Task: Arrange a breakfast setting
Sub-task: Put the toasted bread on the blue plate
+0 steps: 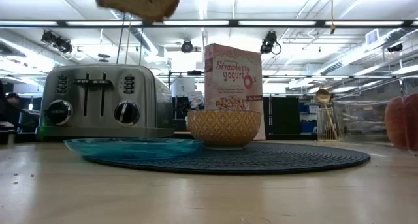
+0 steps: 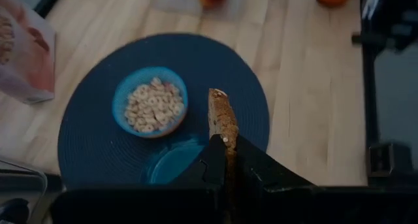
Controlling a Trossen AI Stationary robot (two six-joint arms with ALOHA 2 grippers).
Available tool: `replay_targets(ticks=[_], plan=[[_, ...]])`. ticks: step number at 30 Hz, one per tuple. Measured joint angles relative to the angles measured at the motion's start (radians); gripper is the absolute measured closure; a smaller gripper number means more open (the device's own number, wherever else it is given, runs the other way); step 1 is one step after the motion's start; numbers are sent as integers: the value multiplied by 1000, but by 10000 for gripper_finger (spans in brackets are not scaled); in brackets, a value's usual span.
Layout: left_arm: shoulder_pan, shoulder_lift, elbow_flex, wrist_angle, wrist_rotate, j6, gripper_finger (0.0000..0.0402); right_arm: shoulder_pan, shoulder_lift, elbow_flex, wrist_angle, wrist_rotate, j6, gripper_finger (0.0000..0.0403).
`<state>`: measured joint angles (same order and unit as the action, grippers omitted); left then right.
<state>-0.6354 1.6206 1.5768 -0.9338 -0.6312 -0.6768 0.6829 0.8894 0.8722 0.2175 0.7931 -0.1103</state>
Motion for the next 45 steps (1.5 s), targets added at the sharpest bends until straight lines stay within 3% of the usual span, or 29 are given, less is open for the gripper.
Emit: replay_targets(ticks=[14, 21, 27, 34, 45], plan=[[-25, 184, 0, -24, -31, 61, 381, 70, 9, 0, -56, 37, 2, 41], [-30, 284, 0, -56, -92, 60, 381, 77, 9, 0, -56, 59, 2, 41], [-37, 353, 0, -90, -212, 60, 381, 77, 9, 0, -56, 63, 6, 41], [-42, 427, 0, -106, -229, 68, 381, 77, 9, 0, -56, 63, 12, 41], [-29, 518, 0, -144, -264, -19, 381, 103, 9, 0, -76, 51, 24, 41]])
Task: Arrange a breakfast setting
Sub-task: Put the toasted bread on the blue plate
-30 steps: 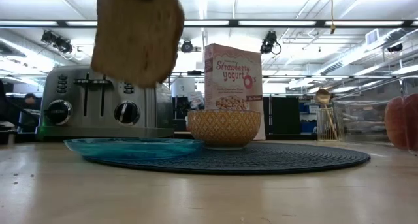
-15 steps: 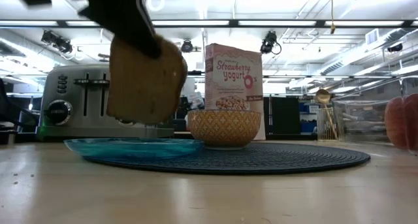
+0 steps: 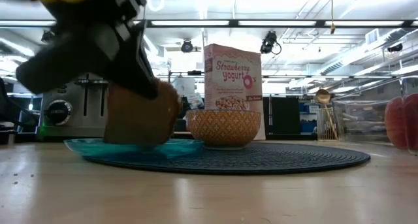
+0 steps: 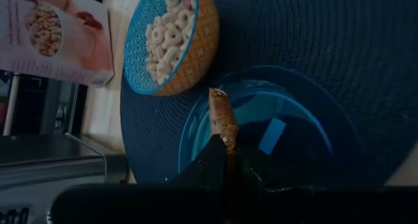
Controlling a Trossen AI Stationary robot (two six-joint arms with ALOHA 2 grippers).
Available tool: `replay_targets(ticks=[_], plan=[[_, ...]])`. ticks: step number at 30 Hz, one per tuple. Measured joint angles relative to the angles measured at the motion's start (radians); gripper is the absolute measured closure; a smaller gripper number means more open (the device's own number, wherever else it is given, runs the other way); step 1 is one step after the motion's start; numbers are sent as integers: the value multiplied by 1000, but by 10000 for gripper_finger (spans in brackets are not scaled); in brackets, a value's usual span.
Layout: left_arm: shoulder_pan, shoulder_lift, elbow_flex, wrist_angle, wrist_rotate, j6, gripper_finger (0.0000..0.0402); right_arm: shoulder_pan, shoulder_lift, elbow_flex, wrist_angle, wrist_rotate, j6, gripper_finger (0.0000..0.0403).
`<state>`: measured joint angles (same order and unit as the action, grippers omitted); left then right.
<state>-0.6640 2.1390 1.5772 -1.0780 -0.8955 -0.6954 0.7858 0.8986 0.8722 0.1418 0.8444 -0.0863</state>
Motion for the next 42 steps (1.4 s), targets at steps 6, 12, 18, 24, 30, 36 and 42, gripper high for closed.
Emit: replay_targets(ticks=[6, 12, 18, 24, 30, 36, 42], plan=[[6, 25, 0, 6, 19, -13, 381, 24, 0, 0, -11, 1, 17, 41], [5, 24, 0, 7, 67, -35, 366, 40, 0, 0, -18, 1, 41, 41], [6, 24, 0, 13, 98, -38, 345, 47, 0, 0, -18, 0, 65, 41], [6, 24, 0, 58, 101, -47, 343, 66, 0, 0, -18, -7, 115, 41], [6, 23, 0, 63, 154, -44, 342, 70, 0, 0, -31, -22, 224, 41], [16, 23, 0, 62, 184, -41, 342, 70, 0, 0, -53, -30, 270, 41], [35, 23, 0, 61, 197, -41, 342, 70, 0, 0, -55, -35, 270, 41]])
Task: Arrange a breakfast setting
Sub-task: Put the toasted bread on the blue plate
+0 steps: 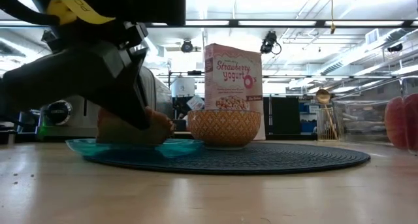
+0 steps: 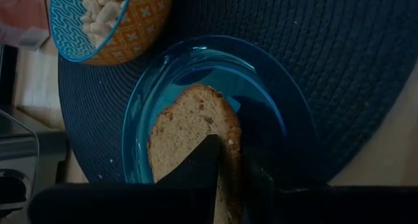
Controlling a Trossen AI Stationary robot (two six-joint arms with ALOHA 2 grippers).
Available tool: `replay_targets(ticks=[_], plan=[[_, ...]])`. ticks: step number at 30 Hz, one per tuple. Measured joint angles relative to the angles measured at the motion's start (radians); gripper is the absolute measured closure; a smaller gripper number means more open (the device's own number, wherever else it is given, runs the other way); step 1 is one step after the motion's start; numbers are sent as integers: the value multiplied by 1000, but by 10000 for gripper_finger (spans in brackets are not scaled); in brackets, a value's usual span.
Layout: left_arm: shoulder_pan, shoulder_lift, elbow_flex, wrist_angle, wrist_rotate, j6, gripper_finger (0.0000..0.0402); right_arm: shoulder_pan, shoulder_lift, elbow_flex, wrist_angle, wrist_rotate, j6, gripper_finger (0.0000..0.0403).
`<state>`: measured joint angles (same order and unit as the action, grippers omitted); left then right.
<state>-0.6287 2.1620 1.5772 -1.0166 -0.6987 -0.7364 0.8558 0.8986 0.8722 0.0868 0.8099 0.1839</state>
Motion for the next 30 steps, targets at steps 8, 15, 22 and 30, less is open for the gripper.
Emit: replay_targets(ticks=[8, 15, 22, 30], plan=[[-1, 0, 0, 15, 20, 0, 342, 0, 0, 0, -10, -16, 1, 41], [0, 0, 0, 18, 42, -3, 319, 0, 0, 0, -16, -21, 26, 41], [4, 0, 0, 17, 47, 20, 266, 0, 0, 0, -16, -28, 27, 41], [4, -25, 0, 17, 51, 24, 250, 0, 0, 0, -15, -71, 78, 41]])
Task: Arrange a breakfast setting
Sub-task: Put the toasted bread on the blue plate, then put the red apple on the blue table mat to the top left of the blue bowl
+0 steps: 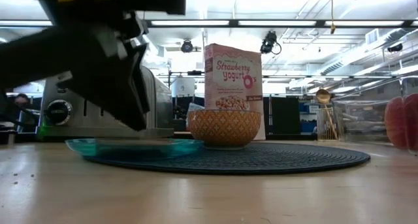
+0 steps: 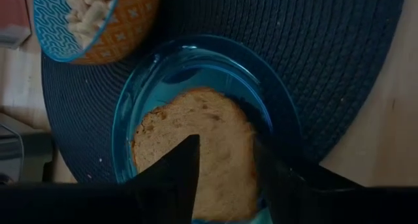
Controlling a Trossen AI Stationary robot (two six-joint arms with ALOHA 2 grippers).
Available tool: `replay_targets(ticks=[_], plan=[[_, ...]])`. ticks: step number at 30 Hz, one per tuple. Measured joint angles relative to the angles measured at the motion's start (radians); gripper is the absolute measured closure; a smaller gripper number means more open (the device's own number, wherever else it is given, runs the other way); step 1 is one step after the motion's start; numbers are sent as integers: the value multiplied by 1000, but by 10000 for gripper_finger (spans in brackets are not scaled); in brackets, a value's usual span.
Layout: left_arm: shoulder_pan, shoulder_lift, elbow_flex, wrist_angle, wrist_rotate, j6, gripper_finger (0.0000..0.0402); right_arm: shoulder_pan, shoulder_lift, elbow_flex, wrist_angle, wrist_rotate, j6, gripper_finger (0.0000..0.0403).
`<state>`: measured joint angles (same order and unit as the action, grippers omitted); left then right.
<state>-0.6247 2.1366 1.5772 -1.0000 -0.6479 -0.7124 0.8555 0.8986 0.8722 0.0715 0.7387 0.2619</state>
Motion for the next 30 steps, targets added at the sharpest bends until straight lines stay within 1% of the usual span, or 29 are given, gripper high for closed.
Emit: replay_targets(ticks=[6, 8, 12, 18, 23, 25, 27, 30], plan=[[0, -38, 0, 0, 0, 3, 250, 0, -4, 0, -2, -3, 13, 41], [0, -49, 10, -9, 7, 15, 250, 0, -11, 0, -14, -22, 43, 41], [0, -72, 68, -24, 18, 43, 250, 0, -16, 46, -139, -29, 117, 45], [0, -92, 166, -36, 15, 43, 251, 0, -17, 134, -338, -49, 209, 50], [5, -129, 237, -20, 21, -14, 251, 0, -21, 183, -502, -99, 268, 51], [6, -146, 263, 21, 21, -36, 251, 0, -22, 190, -579, -126, 310, 51], [6, -158, 285, 94, 20, -36, 251, 0, -22, 190, -674, -150, 385, 53], [11, -164, 300, 239, 21, -15, 251, 0, -21, 190, -826, -199, 523, 55]])
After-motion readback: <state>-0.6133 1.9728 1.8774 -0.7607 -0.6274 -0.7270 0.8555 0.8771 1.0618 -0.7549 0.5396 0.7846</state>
